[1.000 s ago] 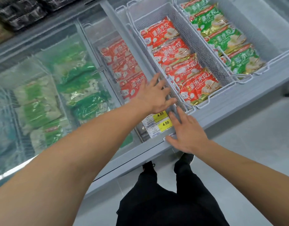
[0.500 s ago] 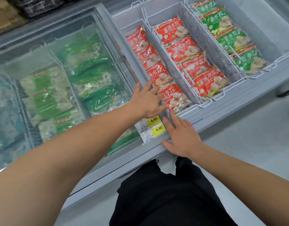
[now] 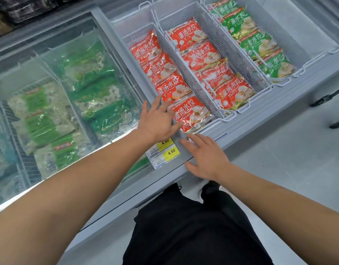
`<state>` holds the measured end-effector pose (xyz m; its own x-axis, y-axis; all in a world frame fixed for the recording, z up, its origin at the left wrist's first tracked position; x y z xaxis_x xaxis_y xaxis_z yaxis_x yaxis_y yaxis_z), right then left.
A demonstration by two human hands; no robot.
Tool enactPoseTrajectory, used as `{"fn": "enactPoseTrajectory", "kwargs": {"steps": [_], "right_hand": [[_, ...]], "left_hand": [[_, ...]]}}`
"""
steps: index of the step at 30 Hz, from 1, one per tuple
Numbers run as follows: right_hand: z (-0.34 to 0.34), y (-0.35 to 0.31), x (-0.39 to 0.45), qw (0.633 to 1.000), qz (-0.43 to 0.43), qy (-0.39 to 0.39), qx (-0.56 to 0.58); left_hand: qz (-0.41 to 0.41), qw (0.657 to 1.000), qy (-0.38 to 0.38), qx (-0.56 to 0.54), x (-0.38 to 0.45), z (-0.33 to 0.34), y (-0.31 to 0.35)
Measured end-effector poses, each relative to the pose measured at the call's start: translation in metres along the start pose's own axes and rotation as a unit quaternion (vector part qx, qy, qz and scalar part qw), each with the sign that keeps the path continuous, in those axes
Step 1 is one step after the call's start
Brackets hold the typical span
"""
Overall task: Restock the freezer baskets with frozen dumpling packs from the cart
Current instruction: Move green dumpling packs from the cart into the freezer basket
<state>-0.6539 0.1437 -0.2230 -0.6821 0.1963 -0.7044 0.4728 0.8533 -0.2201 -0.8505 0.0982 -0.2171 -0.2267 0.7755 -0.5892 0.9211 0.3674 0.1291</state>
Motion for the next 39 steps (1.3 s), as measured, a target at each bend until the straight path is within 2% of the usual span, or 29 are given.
{"fn": "enactPoseTrajectory", "kwargs": {"steps": [5,11,14,17,23,29,39], "right_hand": [[-0.005,0.037,-0.019,0.996,0.024,0.059,0.055],[0.006,0.122,-0.054,0.979,0.116,0.115,0.119],[0.016,0.171,-0.084,0.965,0.160,0.134,0.158],[0.042,0.241,-0.127,0.947,0.217,0.134,0.197],[0.077,0.368,-0.200,0.909,0.282,0.158,0.262],[0.103,0.465,-0.260,0.873,0.332,0.181,0.307],[0.082,0.635,-0.298,0.829,0.398,0.186,0.346]], "left_hand": [[-0.001,0.999,0.032,0.008,0.008,-0.004,0.026],[0.055,0.998,0.010,0.024,0.041,-0.021,0.095],[0.094,0.995,0.001,0.042,0.060,-0.031,0.147],[0.138,0.988,0.002,0.072,0.083,-0.042,0.232],[0.189,0.981,-0.006,0.044,0.124,-0.054,0.382],[0.233,0.971,-0.014,0.045,0.166,-0.068,0.509],[0.305,0.952,-0.019,0.021,0.294,-0.133,0.675]]}}
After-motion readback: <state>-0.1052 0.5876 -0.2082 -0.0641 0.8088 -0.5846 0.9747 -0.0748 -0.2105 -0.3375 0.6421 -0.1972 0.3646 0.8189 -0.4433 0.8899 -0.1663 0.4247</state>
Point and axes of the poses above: each hand's wrist, its own x-axis towards the middle knuckle, its own z-axis out of the palm, y = z × x, the point moved 1 cm from there along x, towards the middle knuckle, and after that the axes turned 15 degrees about -y, right-handed, at the moved point
